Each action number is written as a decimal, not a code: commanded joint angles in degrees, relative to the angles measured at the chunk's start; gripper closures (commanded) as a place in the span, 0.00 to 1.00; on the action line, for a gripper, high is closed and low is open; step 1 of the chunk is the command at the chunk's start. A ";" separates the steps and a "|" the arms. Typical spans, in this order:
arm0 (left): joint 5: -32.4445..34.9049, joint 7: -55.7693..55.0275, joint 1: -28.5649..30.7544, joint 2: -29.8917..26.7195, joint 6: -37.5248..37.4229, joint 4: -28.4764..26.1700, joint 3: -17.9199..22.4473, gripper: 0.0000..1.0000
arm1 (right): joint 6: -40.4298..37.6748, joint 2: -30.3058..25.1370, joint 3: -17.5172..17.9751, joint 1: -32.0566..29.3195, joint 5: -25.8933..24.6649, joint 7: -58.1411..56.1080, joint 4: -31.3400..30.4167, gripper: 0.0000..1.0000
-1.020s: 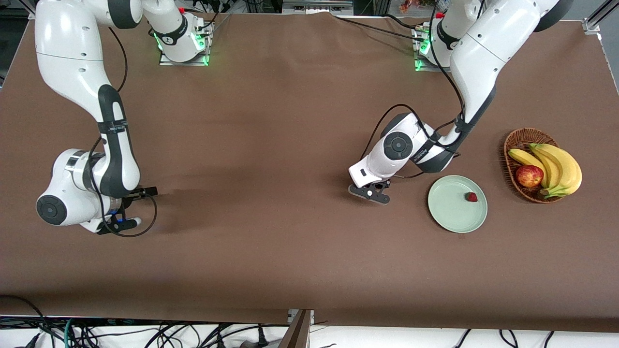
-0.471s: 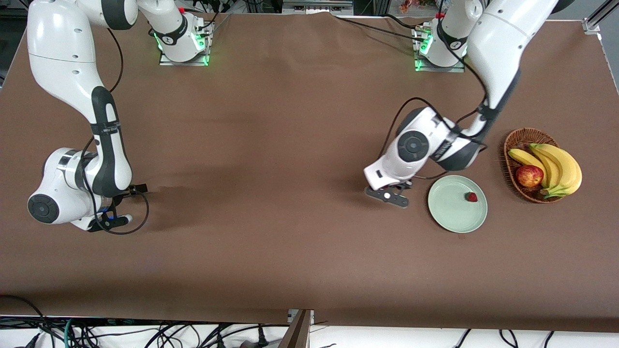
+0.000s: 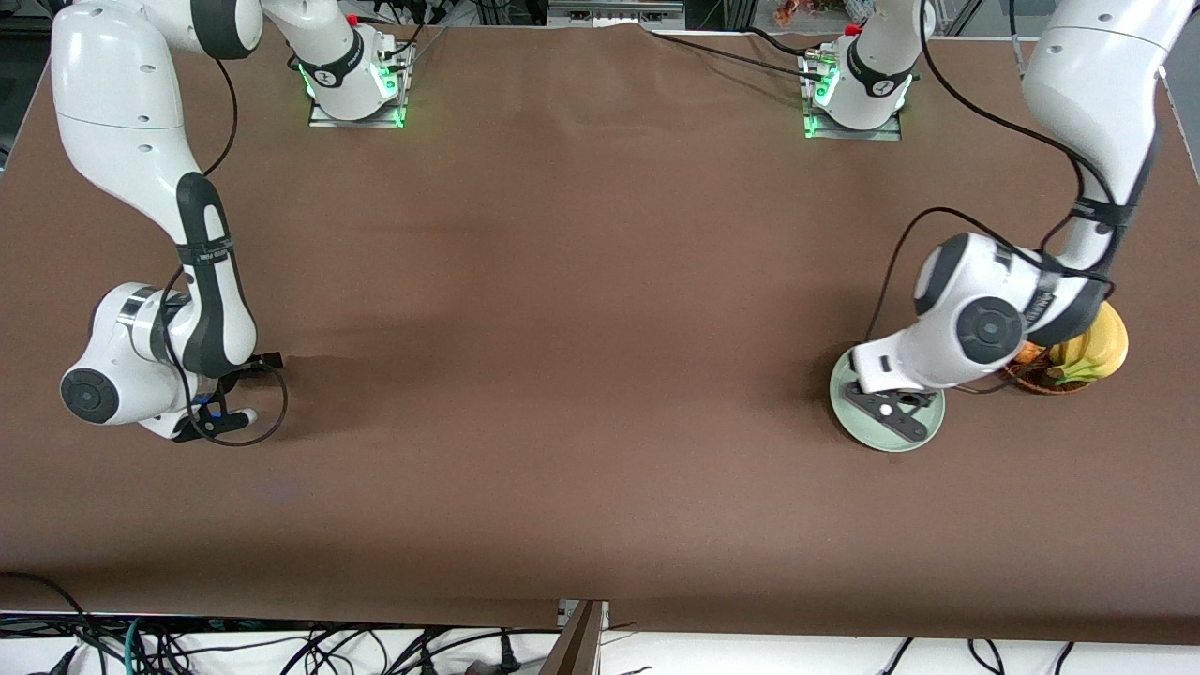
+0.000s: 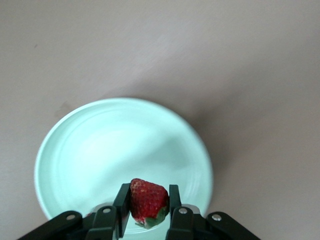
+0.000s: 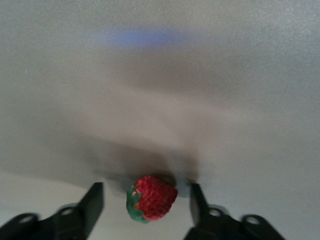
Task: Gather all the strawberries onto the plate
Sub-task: 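Lower the strawberry onto the green plate and open the left gripper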
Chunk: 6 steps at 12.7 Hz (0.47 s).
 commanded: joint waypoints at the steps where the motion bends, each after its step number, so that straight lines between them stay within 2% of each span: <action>1: 1.69 8.38 3.87 5.14 4.93 -0.26 -0.41 1.00 | 0.40 -0.70 0.58 -0.53 -0.67 -1.26 -1.05 0.58; 2: 1.69 10.77 4.50 5.94 6.00 -0.26 -0.41 0.82 | 0.23 -0.70 0.50 -0.53 -0.67 -1.61 -1.05 0.63; 3: 1.60 10.88 4.42 5.86 6.10 -0.09 -0.41 0.32 | 0.14 -0.70 0.50 -0.53 -0.67 -1.79 -1.05 0.68; 4: 1.60 11.32 4.59 5.86 6.10 0.09 -0.41 0.00 | 0.05 -0.70 0.50 -0.53 -0.67 -1.88 -1.05 0.71; 6: 1.60 11.15 4.85 4.99 5.66 0.26 -0.58 0.00 | -0.56 -0.96 0.58 -0.18 -0.59 -1.61 -0.62 0.73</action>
